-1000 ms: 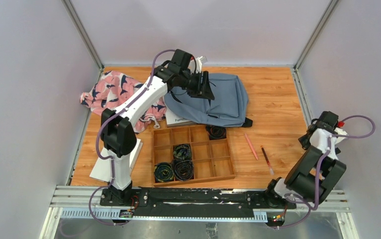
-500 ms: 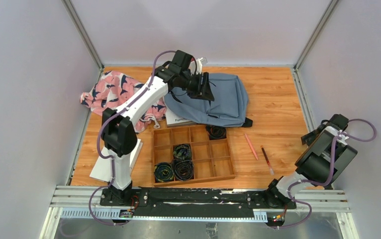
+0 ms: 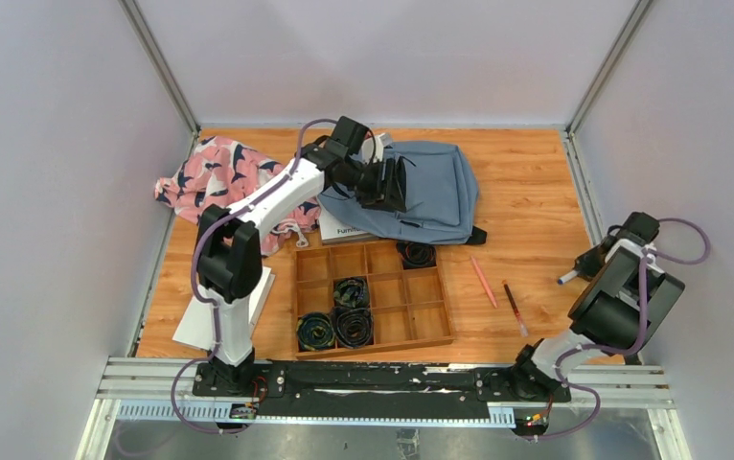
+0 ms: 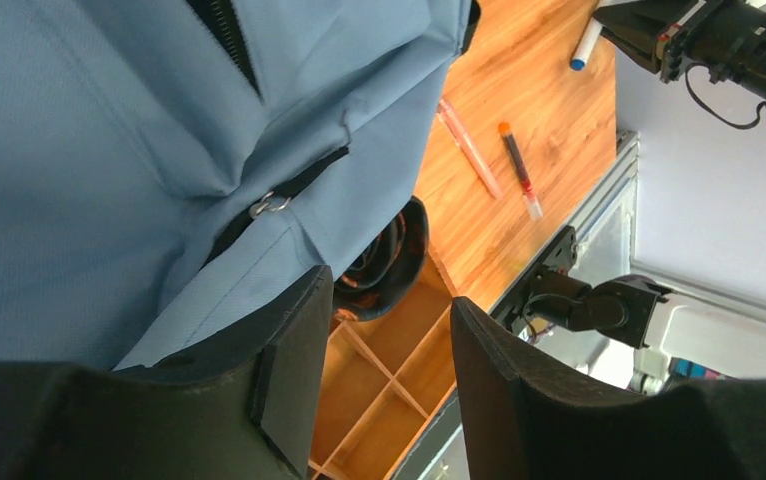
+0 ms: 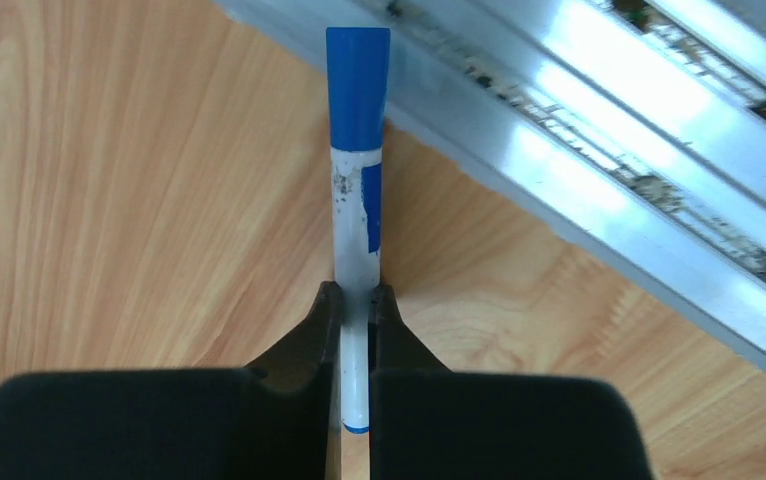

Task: Pack the student bag
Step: Pick up the stationery from the center of the board.

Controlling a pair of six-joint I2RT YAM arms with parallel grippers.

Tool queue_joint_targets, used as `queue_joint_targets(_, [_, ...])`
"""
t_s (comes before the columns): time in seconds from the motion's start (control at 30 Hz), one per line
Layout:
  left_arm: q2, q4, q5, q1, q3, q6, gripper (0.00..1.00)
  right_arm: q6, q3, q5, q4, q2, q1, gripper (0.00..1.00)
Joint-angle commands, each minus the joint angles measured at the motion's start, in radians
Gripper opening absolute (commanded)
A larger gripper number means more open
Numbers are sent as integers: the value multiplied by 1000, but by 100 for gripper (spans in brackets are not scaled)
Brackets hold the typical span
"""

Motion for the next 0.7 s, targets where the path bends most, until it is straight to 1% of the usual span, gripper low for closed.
queue_joint_targets(0.0, [-88, 67, 16, 38, -38, -28, 53, -1, -38, 9, -89, -6, 106, 0])
queue_joint_targets(0.13, [-125, 107, 20, 82, -89, -56, 53, -2, -16, 2, -123, -76, 214, 0])
queue_joint_targets(0.3, [-167, 134, 26, 132, -141, -49, 53, -2, 64, -94, -143, -172, 343, 0])
queue_joint_targets(0.37, [-199, 221, 53, 145, -187, -70, 56, -9, 109, -151, -146, -195, 407, 0])
queue_joint_targets(0.4, [-226, 284, 74, 151, -237, -94, 56, -9, 129, -182, -144, -204, 442, 0])
queue_joint_targets(0.47, [-259, 422, 138, 155, -303, -147, 54, -18, 173, -234, -143, -214, 517, 0])
queue_joint_targets(0.5, [-269, 475, 181, 156, -324, -166, 52, -28, 195, -235, -149, -216, 561, 0])
queue_joint_targets(0.57, [-277, 529, 238, 156, -342, -186, 51, -60, 249, -230, -174, -210, 657, 0])
queue_joint_targets(0.6, [-283, 539, 242, 156, -349, -187, 51, -70, 271, -253, -178, -208, 694, 0])
queue_joint_targets(0.67, [-305, 585, 243, 156, -378, -204, 53, -64, 284, -377, -140, -207, 757, 0])
